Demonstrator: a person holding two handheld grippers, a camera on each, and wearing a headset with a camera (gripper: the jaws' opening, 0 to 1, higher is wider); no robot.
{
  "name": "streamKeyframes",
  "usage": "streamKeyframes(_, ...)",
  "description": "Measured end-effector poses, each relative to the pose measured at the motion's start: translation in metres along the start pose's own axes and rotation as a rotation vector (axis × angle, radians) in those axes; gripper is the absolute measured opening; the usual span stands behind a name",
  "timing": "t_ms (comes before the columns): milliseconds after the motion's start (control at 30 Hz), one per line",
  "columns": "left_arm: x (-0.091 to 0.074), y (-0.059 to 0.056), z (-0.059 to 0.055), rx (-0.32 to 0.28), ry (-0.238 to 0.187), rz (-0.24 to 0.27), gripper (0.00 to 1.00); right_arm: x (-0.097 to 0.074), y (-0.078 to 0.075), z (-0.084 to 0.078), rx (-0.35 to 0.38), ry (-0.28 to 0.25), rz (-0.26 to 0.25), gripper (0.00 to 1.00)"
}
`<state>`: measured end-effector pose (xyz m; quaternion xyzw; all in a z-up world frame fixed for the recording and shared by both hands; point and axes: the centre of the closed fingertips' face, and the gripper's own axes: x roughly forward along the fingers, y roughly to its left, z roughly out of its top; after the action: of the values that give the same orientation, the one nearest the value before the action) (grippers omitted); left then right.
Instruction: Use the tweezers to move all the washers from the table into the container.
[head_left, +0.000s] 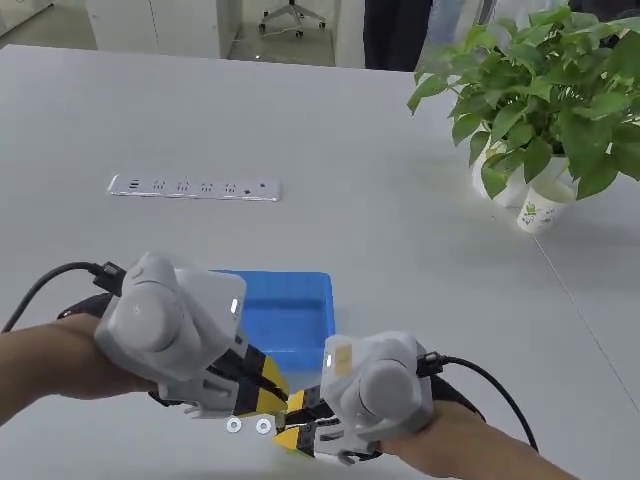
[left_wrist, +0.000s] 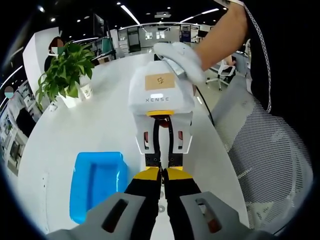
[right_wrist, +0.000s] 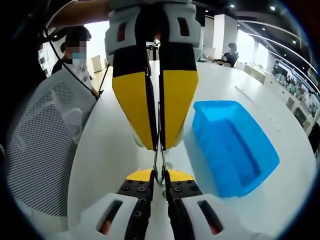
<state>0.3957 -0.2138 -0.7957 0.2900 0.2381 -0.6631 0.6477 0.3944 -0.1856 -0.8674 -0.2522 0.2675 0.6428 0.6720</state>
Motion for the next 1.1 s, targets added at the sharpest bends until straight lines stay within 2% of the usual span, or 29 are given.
streamKeyframes(500,-0.001,0.0,0.001,0.003,0.006,-0.001,0.06,-0.001,-0.001,0.001,-0.003,0.001,-0.001,0.11)
streamKeyframes(1100,-0.018,0.005,0.009,0.005,0.0,0.005,0.06,-0.009,-0.006,0.017,-0.022,-0.014,-0.012,0.11)
